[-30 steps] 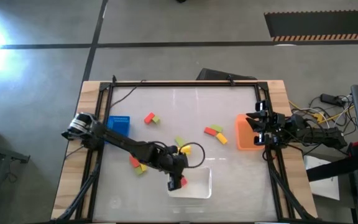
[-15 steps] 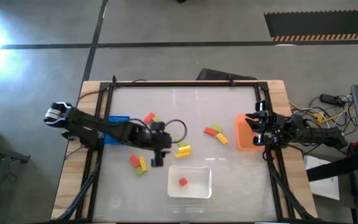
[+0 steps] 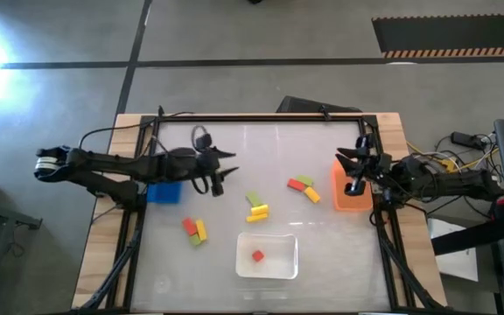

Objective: Sort & place blocks by color
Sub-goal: Put the yellow block into the orange bin

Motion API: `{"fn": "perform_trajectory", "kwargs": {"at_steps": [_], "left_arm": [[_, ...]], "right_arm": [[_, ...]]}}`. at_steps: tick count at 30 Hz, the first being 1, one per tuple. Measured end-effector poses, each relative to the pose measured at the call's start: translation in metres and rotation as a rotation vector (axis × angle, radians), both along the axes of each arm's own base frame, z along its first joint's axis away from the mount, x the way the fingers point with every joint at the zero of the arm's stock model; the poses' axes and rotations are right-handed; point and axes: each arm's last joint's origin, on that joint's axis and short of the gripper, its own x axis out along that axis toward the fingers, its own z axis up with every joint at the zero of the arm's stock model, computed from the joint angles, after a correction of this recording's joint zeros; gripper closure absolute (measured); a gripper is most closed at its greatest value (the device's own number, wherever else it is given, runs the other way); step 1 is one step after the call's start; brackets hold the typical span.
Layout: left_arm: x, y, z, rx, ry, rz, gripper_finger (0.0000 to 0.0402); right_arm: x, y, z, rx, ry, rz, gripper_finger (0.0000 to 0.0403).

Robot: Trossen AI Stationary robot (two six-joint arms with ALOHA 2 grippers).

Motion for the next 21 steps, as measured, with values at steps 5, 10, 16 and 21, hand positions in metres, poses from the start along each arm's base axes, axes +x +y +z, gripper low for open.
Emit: {"fn": "perform_trajectory", "kwargs": {"at_steps": [5, 10, 16, 21], "left_arm": [[-0.01, 0.0, -0.003, -0.006, -0.116, 0.001, 0.0228], [-0.022, -0.001, -0.007, -0.09, -0.157, 0.018, 0.0228], [-0.027, -0.002, -0.012, -0.197, -0.207, 0.033, 0.0228], [-0.027, -0.001, -0.007, -0.145, -0.269, 0.029, 0.0228]], "right_arm": [[0.031, -0.002, 0.006, 0.068, 0.127, 0.019, 0.0335], [0.053, -0.003, 0.014, 0.164, 0.325, 0.03, 0.0335], [0.069, -0.004, 0.018, 0.301, 0.596, 0.017, 0.0335], [0.073, -0.004, 0.012, 0.409, 0.849, -0.031, 0.0335]]}}
